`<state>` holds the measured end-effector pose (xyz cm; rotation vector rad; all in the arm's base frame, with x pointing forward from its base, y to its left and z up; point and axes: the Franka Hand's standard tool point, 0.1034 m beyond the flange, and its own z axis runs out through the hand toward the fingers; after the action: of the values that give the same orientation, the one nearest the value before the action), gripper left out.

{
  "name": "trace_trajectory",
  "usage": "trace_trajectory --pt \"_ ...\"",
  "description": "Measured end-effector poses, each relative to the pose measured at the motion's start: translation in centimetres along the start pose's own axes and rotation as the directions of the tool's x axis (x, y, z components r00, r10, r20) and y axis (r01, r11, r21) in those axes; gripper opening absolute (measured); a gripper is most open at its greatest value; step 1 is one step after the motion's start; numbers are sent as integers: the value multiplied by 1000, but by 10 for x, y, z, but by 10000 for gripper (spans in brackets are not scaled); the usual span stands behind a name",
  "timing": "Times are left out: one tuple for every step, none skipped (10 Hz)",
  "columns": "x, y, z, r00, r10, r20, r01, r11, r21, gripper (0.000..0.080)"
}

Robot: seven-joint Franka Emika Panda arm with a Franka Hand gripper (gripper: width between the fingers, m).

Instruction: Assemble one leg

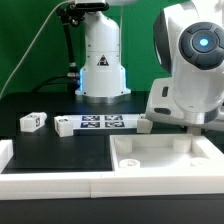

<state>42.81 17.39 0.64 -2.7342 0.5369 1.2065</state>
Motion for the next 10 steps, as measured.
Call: trace_trajectory --pt "0 0 0 1000 0 0 0 1000 0 290" --pt "0 0 0 1000 0 0 0 1000 0 290" --pt "0 0 0 1000 0 0 0 1000 0 290" --pt "-3 4 -4 1000 -19 16 19 1000 -6 290" --pt "-13 19 -29 998 -35 45 35 999 -4 290" --pt "-19 27 -47 998 -32 46 32 999 5 290" --pt "-29 34 -64 996 -55 71 54 998 11 290" --pt "-35 37 -85 995 -59 77 58 998 20 291" --pt "-29 33 -84 998 -59 38 58 998 29 291" --pt "-30 34 -83 997 -59 40 58 998 28 291"
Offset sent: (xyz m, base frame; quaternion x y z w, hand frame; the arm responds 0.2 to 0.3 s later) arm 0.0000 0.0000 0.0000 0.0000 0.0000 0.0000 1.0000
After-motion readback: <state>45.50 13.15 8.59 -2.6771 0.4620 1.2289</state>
